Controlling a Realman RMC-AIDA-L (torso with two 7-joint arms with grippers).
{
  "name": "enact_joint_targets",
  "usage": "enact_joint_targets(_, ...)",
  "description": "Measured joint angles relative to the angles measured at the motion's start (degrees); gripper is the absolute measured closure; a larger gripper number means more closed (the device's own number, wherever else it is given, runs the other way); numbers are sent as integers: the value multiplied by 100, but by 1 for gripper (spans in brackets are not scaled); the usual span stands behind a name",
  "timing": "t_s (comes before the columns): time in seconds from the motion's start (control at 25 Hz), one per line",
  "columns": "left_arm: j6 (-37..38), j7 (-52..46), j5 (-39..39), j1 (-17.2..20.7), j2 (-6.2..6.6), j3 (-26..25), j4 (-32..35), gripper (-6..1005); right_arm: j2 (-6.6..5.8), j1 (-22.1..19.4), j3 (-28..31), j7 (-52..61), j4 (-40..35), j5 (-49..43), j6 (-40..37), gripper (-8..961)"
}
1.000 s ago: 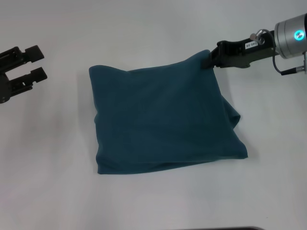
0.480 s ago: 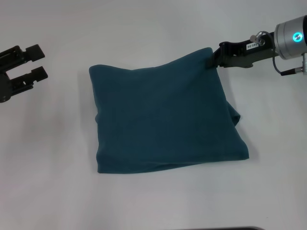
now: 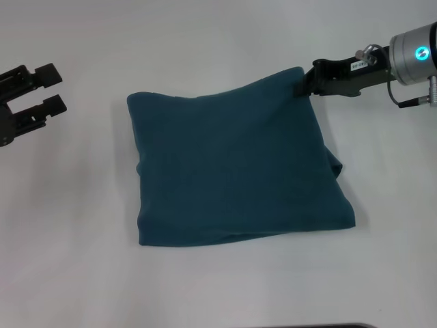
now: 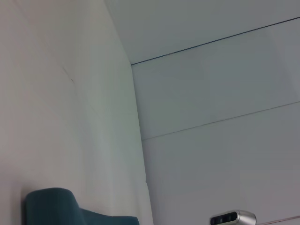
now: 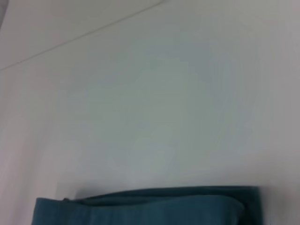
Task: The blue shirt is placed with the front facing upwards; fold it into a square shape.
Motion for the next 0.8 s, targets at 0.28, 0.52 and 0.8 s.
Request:
enact_joint_targets(0.28,5,8,0,21,0,3,0,264,-9,-18,14,-50,7,31,39,847)
enact_joint_targets(0.52,9,27,0,46,-9,-1,0,265,-13,-25,5,-41,9,20,30,835)
enact_joint_targets(0.8,14,31,0,32,-9,-3,0,265,-303,-86,77,-11,-44,15,14,704)
